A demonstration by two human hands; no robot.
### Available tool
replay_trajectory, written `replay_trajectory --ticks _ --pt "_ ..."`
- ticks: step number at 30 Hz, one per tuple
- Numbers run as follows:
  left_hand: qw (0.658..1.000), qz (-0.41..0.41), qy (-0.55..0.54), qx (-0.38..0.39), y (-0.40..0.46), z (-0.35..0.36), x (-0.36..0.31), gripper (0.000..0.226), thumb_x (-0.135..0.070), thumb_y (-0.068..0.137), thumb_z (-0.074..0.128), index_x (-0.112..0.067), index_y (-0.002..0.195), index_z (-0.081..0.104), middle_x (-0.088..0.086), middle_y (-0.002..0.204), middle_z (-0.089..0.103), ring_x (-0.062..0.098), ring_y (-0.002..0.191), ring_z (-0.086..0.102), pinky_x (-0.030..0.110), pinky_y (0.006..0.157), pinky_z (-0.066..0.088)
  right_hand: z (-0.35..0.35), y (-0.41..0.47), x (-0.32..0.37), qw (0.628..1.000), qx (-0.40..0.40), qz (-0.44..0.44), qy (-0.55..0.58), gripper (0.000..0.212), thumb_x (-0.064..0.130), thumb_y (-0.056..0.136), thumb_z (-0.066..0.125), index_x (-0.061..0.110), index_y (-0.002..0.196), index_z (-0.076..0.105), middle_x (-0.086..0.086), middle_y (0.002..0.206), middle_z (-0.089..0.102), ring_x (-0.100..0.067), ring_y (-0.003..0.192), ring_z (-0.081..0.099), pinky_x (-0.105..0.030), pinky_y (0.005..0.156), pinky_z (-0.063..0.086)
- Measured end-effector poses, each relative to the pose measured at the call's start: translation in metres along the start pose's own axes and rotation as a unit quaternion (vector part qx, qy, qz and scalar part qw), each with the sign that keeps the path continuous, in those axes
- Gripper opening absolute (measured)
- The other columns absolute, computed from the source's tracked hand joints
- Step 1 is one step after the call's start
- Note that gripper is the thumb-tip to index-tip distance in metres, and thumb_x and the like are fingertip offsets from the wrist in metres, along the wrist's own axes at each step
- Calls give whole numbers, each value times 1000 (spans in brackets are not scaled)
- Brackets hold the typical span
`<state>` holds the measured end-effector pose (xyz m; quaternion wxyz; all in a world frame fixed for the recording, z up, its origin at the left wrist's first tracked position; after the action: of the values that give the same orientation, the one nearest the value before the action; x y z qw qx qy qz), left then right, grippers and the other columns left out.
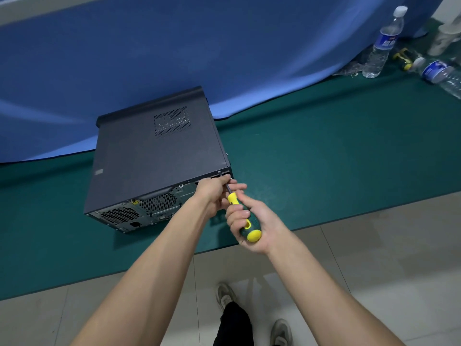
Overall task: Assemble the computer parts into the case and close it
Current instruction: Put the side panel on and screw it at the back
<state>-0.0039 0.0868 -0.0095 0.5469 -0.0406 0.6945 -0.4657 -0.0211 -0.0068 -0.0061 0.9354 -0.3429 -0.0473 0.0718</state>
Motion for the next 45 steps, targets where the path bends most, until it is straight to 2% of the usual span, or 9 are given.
replay_trajectory --ticks 3,8,12,15,20,26,32,37,45 --pt "998 12 63 -10 0 -5 -7 24 -16 101 42 -6 81 52 6 56 68 15 44 54 16 34 31 -1 -6 3 999 28 -1 -16 40 41 92 54 2 86 61 1 52 49 -7 33 46 -16 32 39" --pt "998 12 63 -22 0 -5 -3 24 -13 99 45 -6 77 54 5 50 65 11 37 59 19 36 47 -23 -7 25 932 -157 -106 -308 27 34 92 62 12 77 55 -2 59 53 -10 36 50 -17 39 42" --pt "999 17 38 -15 1 -3 -4 23 -16 99 44 -7 81 54 2 55 68 9 37 57 12 32 35 -10 -6 11 996 -47 -20 -72 35 37 96 52 5 81 57 3 51 48 -5 32 42 -14 30 34" --pt "999 11 42 -19 1 -3 -5 23 -13 100 42 -6 81 53 5 54 68 11 37 58 13 31 35 -11 -9 11 994 -20 -21 -104 39 43 94 51 5 87 61 2 53 51 -7 35 46 -16 32 37" --pt "998 10 43 -39 2 -4 -1 21 -11 98 47 -5 79 54 4 48 64 10 35 58 17 36 46 -22 -10 42 867 -208 -148 -428 26 33 91 62 11 80 54 -4 66 55 -13 42 53 -22 39 43" --pt "998 20 27 -48 0 -7 -7 21 -11 96 51 -4 76 54 2 45 62 9 29 49 12 29 30 -4 -7 16 994 -33 -52 -86 38 32 98 50 -3 87 61 -1 53 52 -8 35 48 -16 35 41" --pt "997 20 42 -56 1 -4 -4 20 -12 96 52 -5 78 56 3 46 64 10 33 55 18 36 47 -28 -10 38 885 -213 -134 -393 34 39 94 56 10 77 55 -3 61 53 -13 38 48 -19 39 39" --pt "998 26 52 -37 -2 -3 -5 21 -11 96 49 -5 77 55 0 49 65 8 33 54 16 32 41 -20 -9 16 993 -35 -26 -111 39 39 96 49 4 83 60 1 54 51 -6 34 44 -16 31 37" --pt "998 26 34 -49 -2 -7 -5 17 -7 95 49 -4 80 55 3 48 64 10 35 56 18 35 45 -20 -8 40 892 -207 -158 -369 27 26 94 59 7 77 55 -5 59 54 -14 38 48 -21 39 42"
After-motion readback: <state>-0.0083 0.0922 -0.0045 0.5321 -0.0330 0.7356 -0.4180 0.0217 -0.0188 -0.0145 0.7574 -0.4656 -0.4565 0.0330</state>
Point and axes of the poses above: each hand's wrist, its own y-axis towards the middle knuckle, its own z-axis out of the palm, x = y × z, the point moved 9 cm from there along y, towards the middle knuckle
